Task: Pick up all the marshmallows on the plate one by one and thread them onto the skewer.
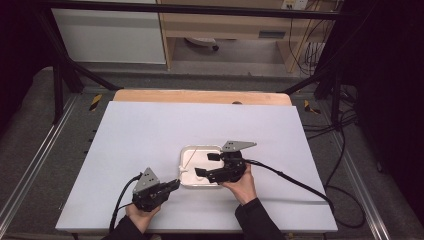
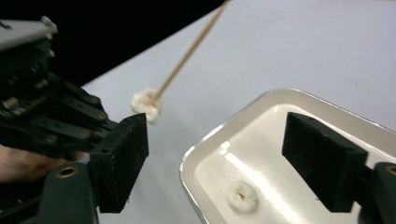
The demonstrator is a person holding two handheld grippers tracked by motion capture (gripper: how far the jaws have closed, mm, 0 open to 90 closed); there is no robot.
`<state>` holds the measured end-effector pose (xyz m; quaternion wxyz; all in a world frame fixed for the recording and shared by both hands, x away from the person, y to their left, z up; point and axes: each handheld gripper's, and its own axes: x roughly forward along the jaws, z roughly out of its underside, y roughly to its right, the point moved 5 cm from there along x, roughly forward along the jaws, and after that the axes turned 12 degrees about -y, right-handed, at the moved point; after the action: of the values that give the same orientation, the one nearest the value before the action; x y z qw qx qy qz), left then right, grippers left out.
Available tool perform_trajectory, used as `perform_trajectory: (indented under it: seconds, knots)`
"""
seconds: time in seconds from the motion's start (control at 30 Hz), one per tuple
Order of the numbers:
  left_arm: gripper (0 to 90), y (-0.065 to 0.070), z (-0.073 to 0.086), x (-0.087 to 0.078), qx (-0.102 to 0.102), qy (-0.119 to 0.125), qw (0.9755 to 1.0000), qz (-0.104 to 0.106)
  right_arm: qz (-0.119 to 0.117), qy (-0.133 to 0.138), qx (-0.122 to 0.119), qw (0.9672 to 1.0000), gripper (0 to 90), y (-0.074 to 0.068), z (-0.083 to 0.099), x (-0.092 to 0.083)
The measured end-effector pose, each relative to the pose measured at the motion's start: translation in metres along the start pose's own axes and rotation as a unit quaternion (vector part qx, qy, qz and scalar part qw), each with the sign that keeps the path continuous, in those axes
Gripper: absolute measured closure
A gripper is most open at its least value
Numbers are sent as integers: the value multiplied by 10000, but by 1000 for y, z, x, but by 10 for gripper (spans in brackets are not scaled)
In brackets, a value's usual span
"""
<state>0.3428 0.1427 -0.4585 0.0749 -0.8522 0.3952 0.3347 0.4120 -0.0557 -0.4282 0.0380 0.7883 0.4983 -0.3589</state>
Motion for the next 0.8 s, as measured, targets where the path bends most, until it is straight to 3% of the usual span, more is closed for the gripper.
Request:
perform_trajectory:
  seconds: [0.2, 0.33, 0.53, 0.8]
  knots:
    - [882, -2, 2, -2, -3, -29, 10000, 7, 387, -326, -273, 9983, 133, 13, 10, 1]
    - [882, -3, 3, -2, -22, -54, 10000, 10, 534, -480, -281, 9970, 154, 20, 19, 2]
    - [881, -2, 3, -2, -3, -66, 10000, 61, 736, -825, -375, 9932, 292, 31, 38, 4]
    - [882, -2, 5, -1, -10, -119, 9999, 78, 868, -1053, -662, 9884, 460, 34, 47, 13]
